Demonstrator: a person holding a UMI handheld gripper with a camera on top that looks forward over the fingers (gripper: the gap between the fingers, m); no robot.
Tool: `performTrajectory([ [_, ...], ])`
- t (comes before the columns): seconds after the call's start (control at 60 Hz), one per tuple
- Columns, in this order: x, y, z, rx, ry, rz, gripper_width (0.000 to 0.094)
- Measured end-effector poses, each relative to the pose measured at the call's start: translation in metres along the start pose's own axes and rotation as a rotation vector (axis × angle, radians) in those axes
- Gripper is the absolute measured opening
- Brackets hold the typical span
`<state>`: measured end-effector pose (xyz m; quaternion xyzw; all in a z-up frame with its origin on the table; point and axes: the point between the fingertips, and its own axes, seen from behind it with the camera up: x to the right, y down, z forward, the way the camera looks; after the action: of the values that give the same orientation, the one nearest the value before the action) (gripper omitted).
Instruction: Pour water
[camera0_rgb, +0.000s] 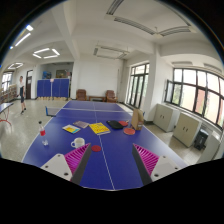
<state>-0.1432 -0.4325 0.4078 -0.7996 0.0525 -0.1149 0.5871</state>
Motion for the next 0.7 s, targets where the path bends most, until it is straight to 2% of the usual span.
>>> performTrajectory([
  [0.2,-0.025,0.033,0.007,-0.056,-0.006,0.011,0.0847],
  [0.383,-0.077,0.104,0.024,-0.15,-0.066,-0.028,0.0859],
  [0.567,-0.192,0.189,0.05,-0.264,-0.168,-0.027,0.0856],
  [0.7,-0.314,0.198,0.093,-0.272,-0.254,-0.004,0.0856],
])
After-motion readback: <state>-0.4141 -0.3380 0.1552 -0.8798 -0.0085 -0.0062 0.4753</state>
